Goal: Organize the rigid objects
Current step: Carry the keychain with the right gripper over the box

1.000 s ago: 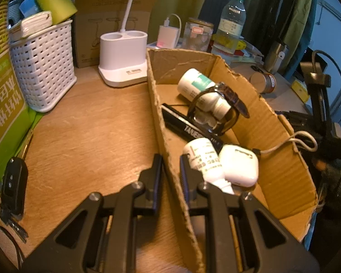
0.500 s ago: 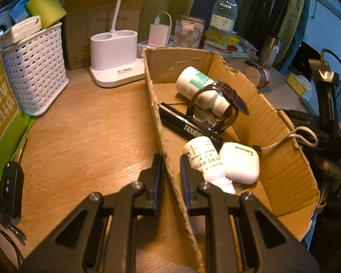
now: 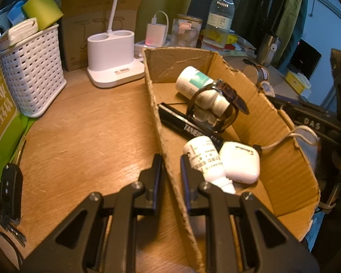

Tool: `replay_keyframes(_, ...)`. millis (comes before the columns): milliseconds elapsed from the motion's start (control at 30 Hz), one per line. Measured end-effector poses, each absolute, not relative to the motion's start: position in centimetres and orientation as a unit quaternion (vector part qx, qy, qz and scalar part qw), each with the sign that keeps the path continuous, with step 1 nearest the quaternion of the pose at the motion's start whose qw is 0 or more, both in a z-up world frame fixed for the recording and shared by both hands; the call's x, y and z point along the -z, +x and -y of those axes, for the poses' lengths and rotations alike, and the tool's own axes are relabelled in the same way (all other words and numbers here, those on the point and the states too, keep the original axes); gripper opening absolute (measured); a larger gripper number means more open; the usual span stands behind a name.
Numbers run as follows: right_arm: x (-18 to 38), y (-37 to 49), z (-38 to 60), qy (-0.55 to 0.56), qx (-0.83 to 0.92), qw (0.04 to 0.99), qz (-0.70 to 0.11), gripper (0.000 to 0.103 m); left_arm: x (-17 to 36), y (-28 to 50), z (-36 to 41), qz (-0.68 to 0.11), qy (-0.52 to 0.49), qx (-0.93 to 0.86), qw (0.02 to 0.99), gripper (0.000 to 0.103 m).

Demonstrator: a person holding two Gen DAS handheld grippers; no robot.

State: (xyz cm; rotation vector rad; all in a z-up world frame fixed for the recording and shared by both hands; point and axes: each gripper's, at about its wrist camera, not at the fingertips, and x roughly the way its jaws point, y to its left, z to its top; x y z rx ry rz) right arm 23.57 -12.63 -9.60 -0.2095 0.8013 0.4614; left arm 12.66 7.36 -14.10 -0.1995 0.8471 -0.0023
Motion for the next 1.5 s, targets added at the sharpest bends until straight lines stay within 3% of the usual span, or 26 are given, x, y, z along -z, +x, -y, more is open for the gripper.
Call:
replay_keyframes(933,1.4,16.9,9.4,-0.105,-0.307,0.903,-0.283,0.033,14.0,12.6,-7.1,-0.41,-0.091,0.0,0.908,0.018)
replay_keyframes(1500,4.2,15.3,4.2,-0.147,-0.352,0.871,-0.309,0.033,13.9,12.6,-7.1,-0.41,-0.088,-0.001,0.908,0.018)
